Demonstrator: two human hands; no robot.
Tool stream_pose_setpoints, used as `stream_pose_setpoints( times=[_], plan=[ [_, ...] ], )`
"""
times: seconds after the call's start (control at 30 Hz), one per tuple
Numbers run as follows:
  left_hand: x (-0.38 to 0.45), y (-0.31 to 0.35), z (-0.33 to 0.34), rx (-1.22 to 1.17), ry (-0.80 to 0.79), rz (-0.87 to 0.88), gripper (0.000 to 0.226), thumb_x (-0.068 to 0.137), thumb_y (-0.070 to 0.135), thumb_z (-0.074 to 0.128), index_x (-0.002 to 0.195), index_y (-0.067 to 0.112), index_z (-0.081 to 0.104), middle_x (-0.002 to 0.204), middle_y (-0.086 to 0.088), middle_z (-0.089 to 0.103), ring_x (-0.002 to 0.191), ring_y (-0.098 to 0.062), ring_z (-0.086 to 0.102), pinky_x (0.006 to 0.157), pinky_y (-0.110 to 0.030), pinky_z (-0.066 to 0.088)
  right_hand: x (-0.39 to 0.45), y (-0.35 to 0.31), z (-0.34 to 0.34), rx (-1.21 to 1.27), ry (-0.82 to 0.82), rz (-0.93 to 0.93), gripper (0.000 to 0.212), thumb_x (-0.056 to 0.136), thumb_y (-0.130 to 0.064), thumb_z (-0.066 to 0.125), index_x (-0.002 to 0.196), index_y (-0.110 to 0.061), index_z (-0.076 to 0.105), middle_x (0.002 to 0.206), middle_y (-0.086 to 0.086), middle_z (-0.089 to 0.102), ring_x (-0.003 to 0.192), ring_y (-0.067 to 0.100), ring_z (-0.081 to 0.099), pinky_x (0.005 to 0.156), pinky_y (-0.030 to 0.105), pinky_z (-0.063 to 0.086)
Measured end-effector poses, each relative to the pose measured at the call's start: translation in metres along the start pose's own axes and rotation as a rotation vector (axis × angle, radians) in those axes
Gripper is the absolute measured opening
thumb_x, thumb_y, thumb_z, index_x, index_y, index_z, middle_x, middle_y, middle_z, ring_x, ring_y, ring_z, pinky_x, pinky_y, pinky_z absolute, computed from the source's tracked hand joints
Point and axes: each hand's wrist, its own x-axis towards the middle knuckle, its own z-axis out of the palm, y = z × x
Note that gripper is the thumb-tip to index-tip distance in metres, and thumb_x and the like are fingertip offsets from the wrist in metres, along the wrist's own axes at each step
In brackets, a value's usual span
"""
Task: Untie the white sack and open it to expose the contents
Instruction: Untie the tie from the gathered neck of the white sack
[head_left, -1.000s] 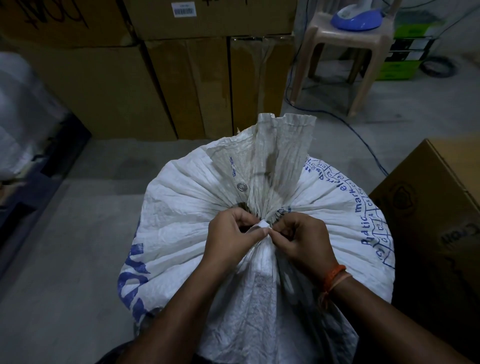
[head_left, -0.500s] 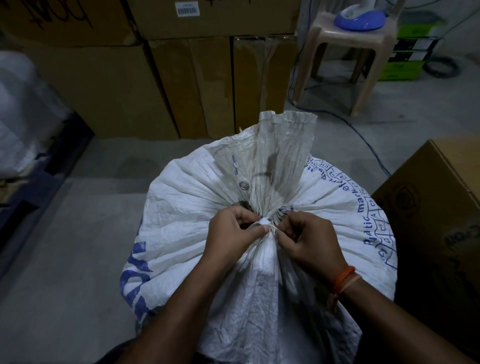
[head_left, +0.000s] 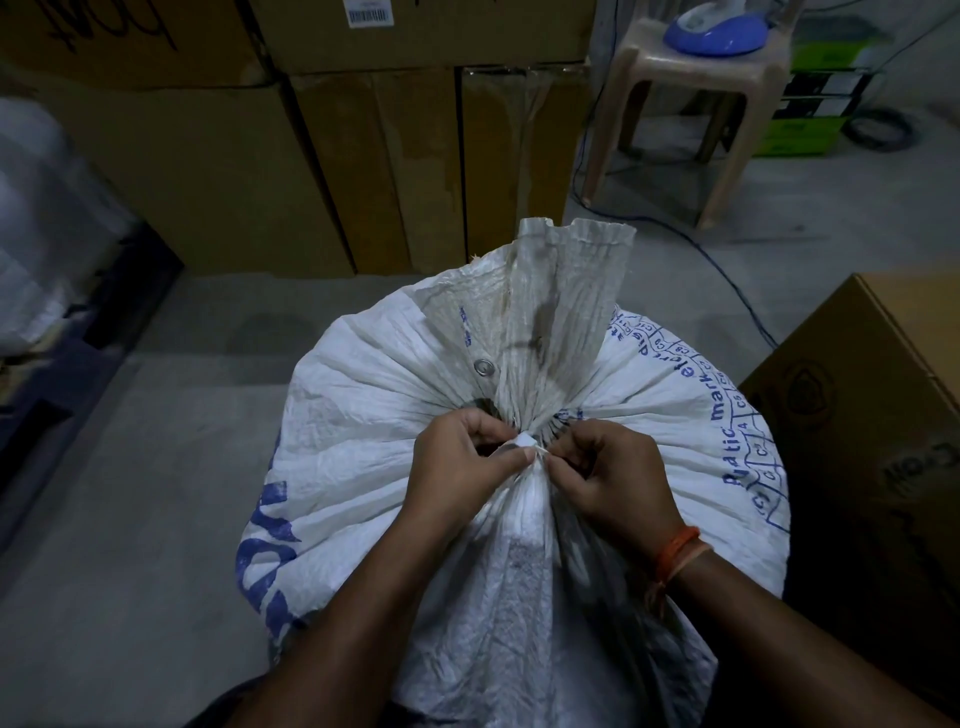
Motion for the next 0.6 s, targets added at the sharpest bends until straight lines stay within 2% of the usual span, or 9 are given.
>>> stream_pose_setpoints(
  times=[0.13, 0.3, 0.5, 0.6],
  plan=[
    [-0.0025, 0.0021, 0.0016, 0.011, -0.012, 0.020, 0.027, 0.064, 0.031, 0.092, 0.082, 0.018, 0.077, 0.082, -0.003, 0.082, 0.083, -0.020, 0.081, 0.084, -0.051, 0.065, 0.0010, -0.0005, 0.0031, 0.031, 0.007, 0.015, 0.018, 0.075, -0.016, 0.081, 0.064, -0.017, 0.067, 0.057, -0.006, 0.061, 0.060, 0.009, 0.058, 0.053, 0.010, 0.035],
    [-0.0034, 0.0034, 0.0004, -0.004, -0.011, 0.029, 0.025, 0.062, 0.031, 0.090, 0.079, 0.019, 0.076, 0.081, -0.003, 0.082, 0.082, -0.021, 0.080, 0.084, -0.050, 0.066, 0.0015, -0.0028, 0.0065, 0.036, 0.004, 0.027, 0.017, 0.076, -0.018, 0.081, 0.066, -0.017, 0.068, 0.056, -0.010, 0.059, 0.057, 0.005, 0.056, 0.053, 0.009, 0.036],
    [-0.0019, 0.0013, -0.0006, -0.047, -0.024, 0.004, 0.028, 0.060, 0.033, 0.091, 0.080, 0.019, 0.077, 0.083, -0.006, 0.082, 0.086, -0.027, 0.081, 0.087, -0.057, 0.064, -0.0007, -0.0071, 0.0028, 0.036, -0.009, 0.014, 0.017, 0.076, -0.025, 0.080, 0.071, -0.021, 0.064, 0.057, -0.012, 0.056, 0.056, 0.004, 0.056, 0.054, 0.012, 0.037],
    [-0.0010, 0.0006, -0.0015, -0.054, -0.015, -0.006, 0.026, 0.061, 0.030, 0.092, 0.079, 0.019, 0.076, 0.083, -0.006, 0.082, 0.086, -0.028, 0.081, 0.088, -0.057, 0.064, -0.0014, -0.0092, -0.0002, 0.037, -0.006, 0.000, 0.019, 0.075, -0.023, 0.080, 0.069, -0.019, 0.063, 0.057, -0.007, 0.058, 0.057, 0.009, 0.056, 0.053, 0.014, 0.038]
  ],
)
